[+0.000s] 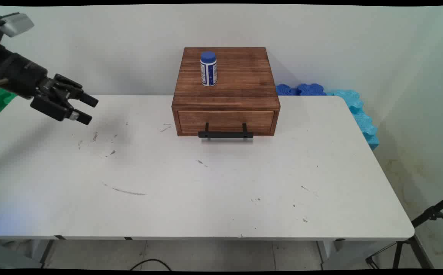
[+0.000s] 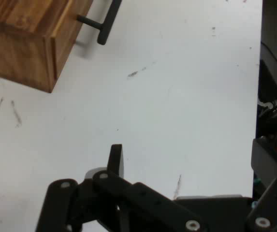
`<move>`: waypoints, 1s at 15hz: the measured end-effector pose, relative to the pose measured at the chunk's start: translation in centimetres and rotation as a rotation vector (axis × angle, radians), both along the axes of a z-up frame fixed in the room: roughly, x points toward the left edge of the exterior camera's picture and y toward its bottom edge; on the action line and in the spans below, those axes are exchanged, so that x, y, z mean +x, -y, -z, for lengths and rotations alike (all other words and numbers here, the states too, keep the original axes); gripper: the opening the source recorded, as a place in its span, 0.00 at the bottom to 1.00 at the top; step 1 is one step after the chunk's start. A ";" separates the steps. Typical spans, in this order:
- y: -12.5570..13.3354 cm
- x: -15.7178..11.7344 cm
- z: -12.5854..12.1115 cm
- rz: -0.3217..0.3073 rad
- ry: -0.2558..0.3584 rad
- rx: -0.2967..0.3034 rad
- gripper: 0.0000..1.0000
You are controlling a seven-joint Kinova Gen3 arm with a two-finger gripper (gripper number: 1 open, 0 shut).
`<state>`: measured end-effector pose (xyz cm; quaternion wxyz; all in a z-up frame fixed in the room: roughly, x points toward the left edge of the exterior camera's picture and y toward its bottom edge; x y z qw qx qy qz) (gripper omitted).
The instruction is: Open the drawer
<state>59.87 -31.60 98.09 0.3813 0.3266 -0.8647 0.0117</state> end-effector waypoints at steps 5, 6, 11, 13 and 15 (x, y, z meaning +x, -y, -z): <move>0.9 0.2 0.0 -0.061 -0.013 -0.028 1.00; 1.5 -0.1 -0.1 -0.088 -0.017 -0.042 1.00; 4.8 -3.6 -1.5 -0.194 -0.041 -0.101 1.00; 6.0 -5.6 -1.9 -0.188 -0.029 -0.102 1.00; 7.2 -7.8 -2.1 -0.164 -0.001 -0.095 1.00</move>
